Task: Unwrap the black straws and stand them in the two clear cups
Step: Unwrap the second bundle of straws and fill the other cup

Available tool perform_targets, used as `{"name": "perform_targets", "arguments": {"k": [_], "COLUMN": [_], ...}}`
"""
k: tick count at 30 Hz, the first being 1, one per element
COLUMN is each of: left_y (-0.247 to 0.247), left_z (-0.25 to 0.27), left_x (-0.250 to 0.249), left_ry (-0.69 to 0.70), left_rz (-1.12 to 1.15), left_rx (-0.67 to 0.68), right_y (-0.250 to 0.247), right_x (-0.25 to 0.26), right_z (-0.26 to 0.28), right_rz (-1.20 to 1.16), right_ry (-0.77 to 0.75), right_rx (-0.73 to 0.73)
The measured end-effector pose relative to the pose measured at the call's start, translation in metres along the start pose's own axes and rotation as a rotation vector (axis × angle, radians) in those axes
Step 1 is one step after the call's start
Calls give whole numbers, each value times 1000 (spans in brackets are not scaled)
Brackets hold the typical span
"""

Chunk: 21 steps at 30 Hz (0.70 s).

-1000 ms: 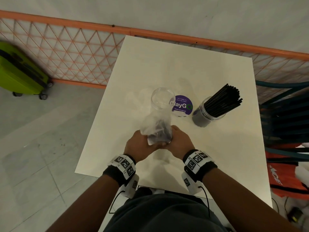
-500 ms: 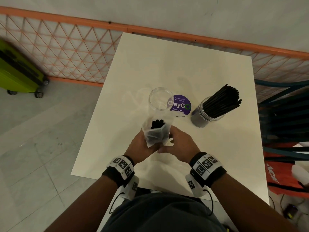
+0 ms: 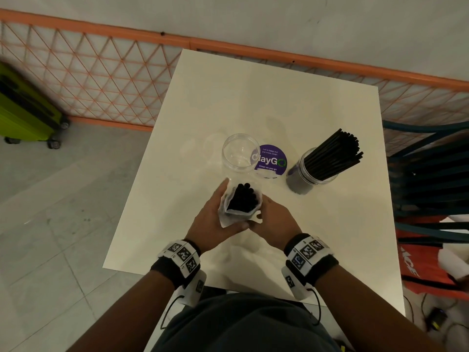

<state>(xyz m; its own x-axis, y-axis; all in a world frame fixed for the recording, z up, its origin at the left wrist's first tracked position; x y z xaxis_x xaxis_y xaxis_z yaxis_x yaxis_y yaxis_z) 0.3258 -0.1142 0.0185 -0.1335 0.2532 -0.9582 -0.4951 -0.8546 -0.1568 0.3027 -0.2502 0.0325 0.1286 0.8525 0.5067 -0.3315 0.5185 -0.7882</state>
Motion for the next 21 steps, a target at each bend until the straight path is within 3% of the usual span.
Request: {"name": "perform_targets", "arguments": {"k": [3, 8, 15, 17, 21], "left_y": [-4, 0, 5, 9, 5], "left_z": [1, 0, -4, -5, -12], "left_x": [-3, -13, 19, 23, 31], "left_ry": [55, 159, 40, 57, 70], "left_rz": [54, -99, -147, -264, -512], "left_rx": [-14, 11, 133, 185, 123], "right_y": [5, 5, 15, 18, 18], "right_x": [-6, -5, -1, 4, 9], "right_z": [-2, -3, -5, -7, -19], "right_rz": [68, 8, -140, -201, -276], "right_ry": [57, 26, 24, 28, 60], "right_rx": [27, 18, 130, 144, 94]}}
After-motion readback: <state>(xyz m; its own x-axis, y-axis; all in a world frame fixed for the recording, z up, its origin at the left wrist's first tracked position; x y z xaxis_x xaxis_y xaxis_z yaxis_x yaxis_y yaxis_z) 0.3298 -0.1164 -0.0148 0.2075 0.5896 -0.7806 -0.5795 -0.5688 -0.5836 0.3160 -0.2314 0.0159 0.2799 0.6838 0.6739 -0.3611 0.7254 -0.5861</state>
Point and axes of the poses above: each hand's wrist, its own z-axis away from the middle knuckle, its own y-axis out of the palm, x = y × z, the point moved 9 cm from there along -z, towards the middle knuckle, and after that the axes turned 9 degrees about z, right-handed, at the moved point
